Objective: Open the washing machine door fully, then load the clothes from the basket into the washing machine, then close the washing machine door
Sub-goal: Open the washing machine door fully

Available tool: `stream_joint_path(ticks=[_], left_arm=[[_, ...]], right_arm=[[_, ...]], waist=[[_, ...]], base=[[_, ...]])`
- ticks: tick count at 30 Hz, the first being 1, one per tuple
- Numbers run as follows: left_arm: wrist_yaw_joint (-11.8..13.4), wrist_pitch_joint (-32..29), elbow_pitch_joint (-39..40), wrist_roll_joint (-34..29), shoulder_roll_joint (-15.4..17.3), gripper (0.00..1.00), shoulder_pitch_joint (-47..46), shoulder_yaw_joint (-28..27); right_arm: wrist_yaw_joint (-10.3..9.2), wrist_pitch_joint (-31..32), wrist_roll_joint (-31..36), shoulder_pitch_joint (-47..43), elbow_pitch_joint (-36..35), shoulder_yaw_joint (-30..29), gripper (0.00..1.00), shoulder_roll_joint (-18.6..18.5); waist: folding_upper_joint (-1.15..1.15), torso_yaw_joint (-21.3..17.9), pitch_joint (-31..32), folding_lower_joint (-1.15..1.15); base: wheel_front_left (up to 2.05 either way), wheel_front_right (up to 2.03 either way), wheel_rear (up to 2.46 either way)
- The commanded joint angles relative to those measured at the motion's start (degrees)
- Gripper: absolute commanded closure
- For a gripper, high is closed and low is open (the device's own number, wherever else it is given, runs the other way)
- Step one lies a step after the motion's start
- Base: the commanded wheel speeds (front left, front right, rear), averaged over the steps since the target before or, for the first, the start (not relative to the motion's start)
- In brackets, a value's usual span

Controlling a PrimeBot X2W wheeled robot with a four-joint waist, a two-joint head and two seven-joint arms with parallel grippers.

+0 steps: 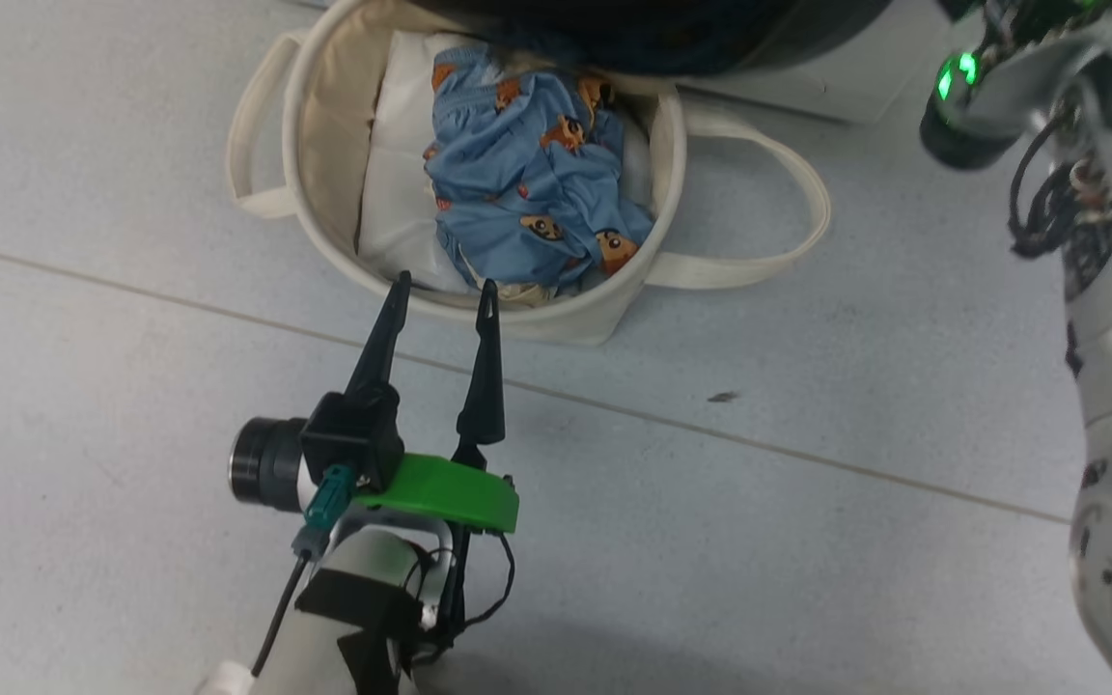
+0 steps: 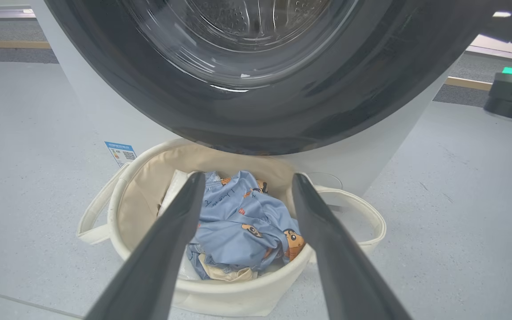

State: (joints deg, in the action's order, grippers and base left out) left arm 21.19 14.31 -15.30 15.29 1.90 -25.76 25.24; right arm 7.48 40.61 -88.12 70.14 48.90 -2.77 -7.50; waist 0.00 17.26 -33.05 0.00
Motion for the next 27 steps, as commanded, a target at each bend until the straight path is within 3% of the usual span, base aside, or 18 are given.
stream_joint_path(ticks=[1,12,27], left_arm=[[0.27,0.69,1.19,-0.17,0.98,0.0,1.63,-1.78],[-1.76,0.69,-0.79,-0.58,0.98,0.0,7.44,-6.09],[-4.05,0.69,-1.38,-2.18,0.98,0.0,13.32,-11.97]], right_arm=[[0.01,1.04,-0.57,-1.56,-2.23,1.23,1.0,2.74],[0.01,2.17,-7.02,-17.07,-6.71,4.2,1.0,4.56],[0.01,-6.94,-25.0,-31.5,-13.18,31.4,1.0,4.61]], waist=[[0.0,0.13,1.59,0.0],[0.0,0.56,11.18,0.0],[0.0,2.57,20.35,0.0]], base=[[0.0,0.0,0.0],[0.0,0.0,0.0],[0.0,0.0,0.0]])
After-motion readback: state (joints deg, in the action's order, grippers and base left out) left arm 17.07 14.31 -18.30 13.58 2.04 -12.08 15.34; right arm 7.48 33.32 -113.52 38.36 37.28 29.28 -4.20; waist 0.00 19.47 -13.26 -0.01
